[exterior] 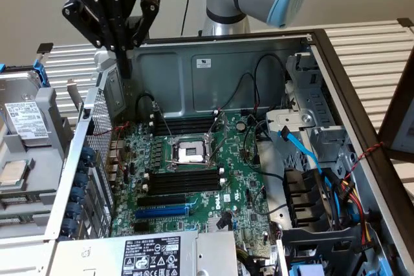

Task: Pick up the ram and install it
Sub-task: 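Reach for the ram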

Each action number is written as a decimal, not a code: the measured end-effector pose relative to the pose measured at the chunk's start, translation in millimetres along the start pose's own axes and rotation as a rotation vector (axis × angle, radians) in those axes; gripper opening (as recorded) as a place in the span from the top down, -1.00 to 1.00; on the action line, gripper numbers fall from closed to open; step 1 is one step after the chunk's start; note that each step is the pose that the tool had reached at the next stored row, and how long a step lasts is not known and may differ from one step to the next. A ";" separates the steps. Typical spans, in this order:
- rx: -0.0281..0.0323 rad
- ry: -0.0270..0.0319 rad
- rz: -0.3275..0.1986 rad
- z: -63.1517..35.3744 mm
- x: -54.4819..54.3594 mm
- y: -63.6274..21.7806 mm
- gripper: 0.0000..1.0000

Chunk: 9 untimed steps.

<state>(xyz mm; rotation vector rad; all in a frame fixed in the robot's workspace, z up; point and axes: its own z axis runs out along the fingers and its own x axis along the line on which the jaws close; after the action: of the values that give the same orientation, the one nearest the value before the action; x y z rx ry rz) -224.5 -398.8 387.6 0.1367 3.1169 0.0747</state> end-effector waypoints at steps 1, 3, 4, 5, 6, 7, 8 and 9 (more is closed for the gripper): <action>0.0000 0.0000 0.000 0.0 4.5 -0.4 0.79; 0.0000 0.0000 0.000 0.2 13.4 -1.2 0.79; 0.0000 0.0001 0.000 0.3 17.8 -1.6 0.79; 0.0000 0.0002 0.000 0.4 21.8 -1.9 0.79; 0.0000 0.0005 0.000 0.5 25.7 -2.3 0.79; 0.0000 0.0008 0.000 0.5 29.7 -2.7 0.79; 0.0000 0.0012 0.000 0.6 33.9 -3.0 0.79; 0.0001 0.0018 0.000 0.7 37.5 -3.3 0.79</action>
<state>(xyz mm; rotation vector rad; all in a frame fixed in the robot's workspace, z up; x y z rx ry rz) -262.1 -398.8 386.1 0.1370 3.1187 0.0747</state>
